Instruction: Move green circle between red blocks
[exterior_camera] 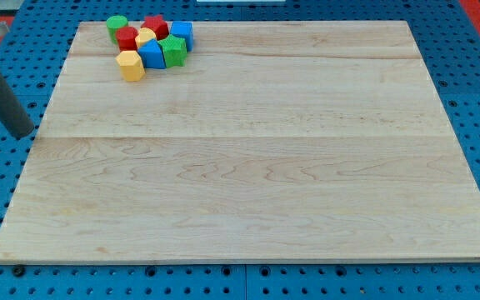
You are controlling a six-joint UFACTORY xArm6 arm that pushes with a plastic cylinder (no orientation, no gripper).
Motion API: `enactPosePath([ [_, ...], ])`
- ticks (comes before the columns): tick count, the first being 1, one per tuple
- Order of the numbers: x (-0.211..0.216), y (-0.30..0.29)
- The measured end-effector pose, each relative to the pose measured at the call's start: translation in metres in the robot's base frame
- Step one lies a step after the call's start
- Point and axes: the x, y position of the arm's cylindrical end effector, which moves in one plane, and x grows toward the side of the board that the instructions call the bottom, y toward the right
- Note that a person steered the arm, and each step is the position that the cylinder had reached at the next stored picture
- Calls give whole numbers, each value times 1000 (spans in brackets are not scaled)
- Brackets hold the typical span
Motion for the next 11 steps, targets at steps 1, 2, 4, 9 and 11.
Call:
enactPosePath([
  [1, -9, 0],
  [2, -38, 1],
  [4, -138, 27],
  [9, -246, 34],
  [11, -246, 66],
])
